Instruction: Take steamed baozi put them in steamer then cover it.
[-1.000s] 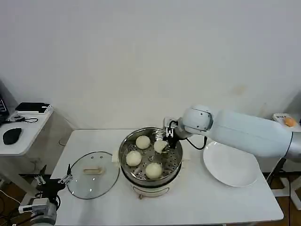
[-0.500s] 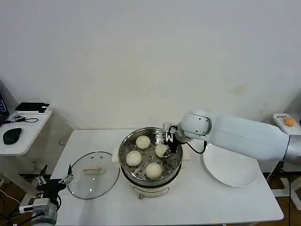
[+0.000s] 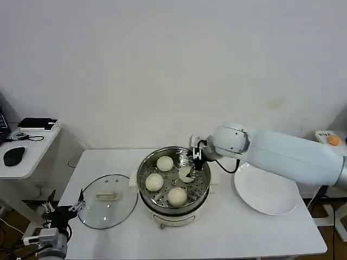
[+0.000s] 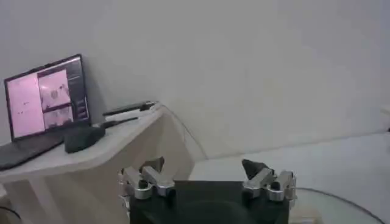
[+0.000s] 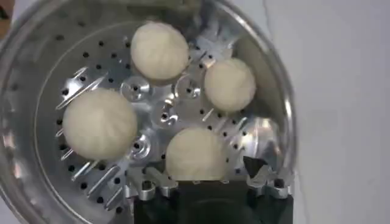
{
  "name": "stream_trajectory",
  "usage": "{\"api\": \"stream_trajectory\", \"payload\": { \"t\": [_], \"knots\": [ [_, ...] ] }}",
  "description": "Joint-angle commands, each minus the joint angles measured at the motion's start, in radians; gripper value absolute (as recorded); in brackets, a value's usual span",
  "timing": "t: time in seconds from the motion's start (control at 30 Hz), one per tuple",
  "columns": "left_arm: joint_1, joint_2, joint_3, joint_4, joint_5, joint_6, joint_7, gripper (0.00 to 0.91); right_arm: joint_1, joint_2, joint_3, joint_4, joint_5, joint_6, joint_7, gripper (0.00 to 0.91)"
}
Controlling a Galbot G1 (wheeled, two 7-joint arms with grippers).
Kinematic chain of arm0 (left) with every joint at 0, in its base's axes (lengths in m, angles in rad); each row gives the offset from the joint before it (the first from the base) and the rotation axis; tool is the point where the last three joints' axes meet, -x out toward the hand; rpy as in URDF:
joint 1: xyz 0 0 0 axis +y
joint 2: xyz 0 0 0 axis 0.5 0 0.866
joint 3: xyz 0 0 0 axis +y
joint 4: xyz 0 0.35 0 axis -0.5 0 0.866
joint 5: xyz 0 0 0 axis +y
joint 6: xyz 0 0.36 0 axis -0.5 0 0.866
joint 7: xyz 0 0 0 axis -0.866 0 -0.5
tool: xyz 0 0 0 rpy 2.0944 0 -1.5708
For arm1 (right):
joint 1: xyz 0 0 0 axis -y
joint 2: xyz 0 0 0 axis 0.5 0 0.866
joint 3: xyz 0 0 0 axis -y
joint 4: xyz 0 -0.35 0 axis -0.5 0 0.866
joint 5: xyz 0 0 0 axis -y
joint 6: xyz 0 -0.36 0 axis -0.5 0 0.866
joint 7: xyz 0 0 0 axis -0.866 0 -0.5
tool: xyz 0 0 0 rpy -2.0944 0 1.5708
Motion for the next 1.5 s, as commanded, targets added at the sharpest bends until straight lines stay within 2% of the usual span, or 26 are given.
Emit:
{"api": "stream_trajectory", "payload": {
  "t": [0.03, 0.07, 0.1, 0.13, 0.2, 0.23, 0.27, 0.3, 0.33, 0.37, 0.4, 0.43, 0.5, 0.53, 0.57, 0.63, 0.67, 0.73, 0.83, 1.0, 1.2, 1.4, 1.5],
  "knots": [
    [-0.002, -0.004, 0.002, 0.006, 0.016, -0.009, 0.01, 0.907, -0.329, -0.195, 0.41, 0.196, -0.089, 0.317, 0.363, 0.907],
    [-0.003, -0.005, 0.004, 0.006, 0.016, -0.009, 0.011, 0.907, -0.444, -0.208, 0.497, 0.211, -0.107, 0.356, 0.405, 0.907],
    [-0.003, -0.005, 0.006, 0.006, 0.017, -0.01, 0.013, 0.907, -0.479, -0.209, 0.535, 0.213, -0.108, 0.362, 0.413, 0.907],
    [-0.004, -0.007, 0.008, 0.006, 0.017, -0.012, 0.014, 0.907, -0.599, -0.205, 0.652, 0.228, -0.137, 0.404, 0.483, 0.907],
    [-0.003, -0.009, 0.009, 0.007, 0.026, -0.024, 0.024, 0.907, -0.781, -0.168, 0.808, 0.235, -0.188, 0.498, 0.575, 0.907],
    [-0.002, -0.011, 0.009, 0.01, 0.034, -0.031, 0.028, 0.907, -0.879, -0.14, 0.856, 0.237, -0.22, 0.535, 0.589, 0.907],
    [-0.001, -0.014, 0.01, 0.014, 0.043, -0.038, 0.03, 0.907, -0.929, -0.12, 0.958, 0.236, -0.235, 0.559, 0.597, 0.907],
    [0.0, -0.015, 0.011, 0.014, 0.046, -0.042, 0.031, 0.907, -1.035, -0.069, 1.076, 0.23, -0.316, 0.625, 0.601, 0.907],
    [0.001, -0.018, 0.011, 0.018, 0.05, -0.051, 0.032, 0.907, -1.145, -0.02, 1.175, 0.226, -0.362, 0.645, 0.585, 0.907],
    [0.004, -0.02, 0.011, 0.02, 0.057, -0.063, 0.034, 0.907, -1.191, 0.008, 1.24, 0.225, -0.369, 0.66, 0.573, 0.907],
    [0.006, -0.021, 0.011, 0.021, 0.06, -0.066, 0.035, 0.907, -1.274, 0.036, 1.329, 0.222, -0.379, 0.687, 0.548, 0.907],
    [0.009, -0.021, 0.011, 0.024, 0.062, -0.075, 0.038, 0.907, -1.378, 0.102, 1.438, 0.216, -0.417, 0.703, 0.501, 0.907],
    [0.013, -0.021, 0.01, 0.034, 0.108, -0.099, 0.038, 0.907, -1.48, 0.179, 1.569, 0.205, -0.452, 0.757, 0.463, 0.907],
    [0.016, -0.021, 0.009, 0.045, 0.139, -0.129, 0.035, 0.907, -1.545, 0.226, 1.634, 0.209, -0.414, 0.764, 0.417, 0.907],
    [0.02, -0.019, 0.008, 0.047, 0.16, -0.142, 0.038, 0.907, -1.582, 0.241, 1.665, 0.211, -0.394, 0.773, 0.405, 0.907],
    [0.025, -0.009, 0.011, 0.047, 0.194, -0.152, 0.038, 0.907, -1.668, 0.313, 1.811, 0.218, -0.347, 0.78, 0.355, 0.907],
    [0.024, -0.007, 0.011, 0.05, 0.233, -0.16, 0.038, 0.907, -1.691, 0.319, 1.832, 0.219, -0.347, 0.78, 0.355, 0.907],
    [0.022, 0.003, 0.015, 0.063, 0.318, -0.175, 0.036, 0.907, -1.781, 0.343, 1.915, 0.238, -0.311, 0.776, 0.32, 0.907],
    [0.031, 0.013, 0.028, 0.072, 0.593, -0.209, 0.024, 0.907, -1.86, 0.356, 1.986, 0.271, -0.279, 0.738, 0.295, 0.907],
    [0.065, 0.045, 0.035, 0.077, 1.026, -0.251, -0.041, 0.907, -1.933, 0.356, 2.063, 0.264, -0.255, 0.731, 0.298, 0.907],
    [0.026, 0.109, 0.043, 0.167, 1.207, -0.246, -0.041, 0.907, -1.937, 0.372, 2.083, 0.295, -0.233, 0.718, 0.342, 0.907],
    [0.003, 0.101, 0.102, 0.186, 1.287, -0.223, -0.013, 0.907, -1.971, 0.4, 2.085, 0.359, -0.239, 0.678, 0.381, 0.907],
    [-0.02, 0.103, 0.128, 0.226, 1.317, -0.213, 0.005, 0.907, -1.978, 0.417, 2.081, 0.37, -0.246, 0.676, 0.383, 0.907]
  ]
}}
